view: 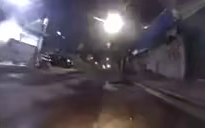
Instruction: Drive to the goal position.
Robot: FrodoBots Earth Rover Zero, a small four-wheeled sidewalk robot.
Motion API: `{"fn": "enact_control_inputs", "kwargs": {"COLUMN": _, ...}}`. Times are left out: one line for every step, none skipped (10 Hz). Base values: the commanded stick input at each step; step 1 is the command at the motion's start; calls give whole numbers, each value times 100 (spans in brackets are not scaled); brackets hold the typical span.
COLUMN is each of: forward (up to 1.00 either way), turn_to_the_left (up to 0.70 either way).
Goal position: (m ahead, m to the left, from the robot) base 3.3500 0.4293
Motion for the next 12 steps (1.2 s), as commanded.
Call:
{"fn": "enact_control_inputs", "kwargs": {"forward": 70, "turn_to_the_left": 0}}
{"fn": "enact_control_inputs", "kwargs": {"forward": 70, "turn_to_the_left": 0}}
{"fn": "enact_control_inputs", "kwargs": {"forward": 70, "turn_to_the_left": 0}}
{"fn": "enact_control_inputs", "kwargs": {"forward": 70, "turn_to_the_left": 0}}
{"fn": "enact_control_inputs", "kwargs": {"forward": 70, "turn_to_the_left": 0}}
{"fn": "enact_control_inputs", "kwargs": {"forward": 70, "turn_to_the_left": 0}}
{"fn": "enact_control_inputs", "kwargs": {"forward": 70, "turn_to_the_left": 0}}
{"fn": "enact_control_inputs", "kwargs": {"forward": 70, "turn_to_the_left": 0}}
{"fn": "enact_control_inputs", "kwargs": {"forward": 70, "turn_to_the_left": 0}}
{"fn": "enact_control_inputs", "kwargs": {"forward": 70, "turn_to_the_left": 0}}
{"fn": "enact_control_inputs", "kwargs": {"forward": 70, "turn_to_the_left": 0}}
{"fn": "enact_control_inputs", "kwargs": {"forward": 70, "turn_to_the_left": 0}}
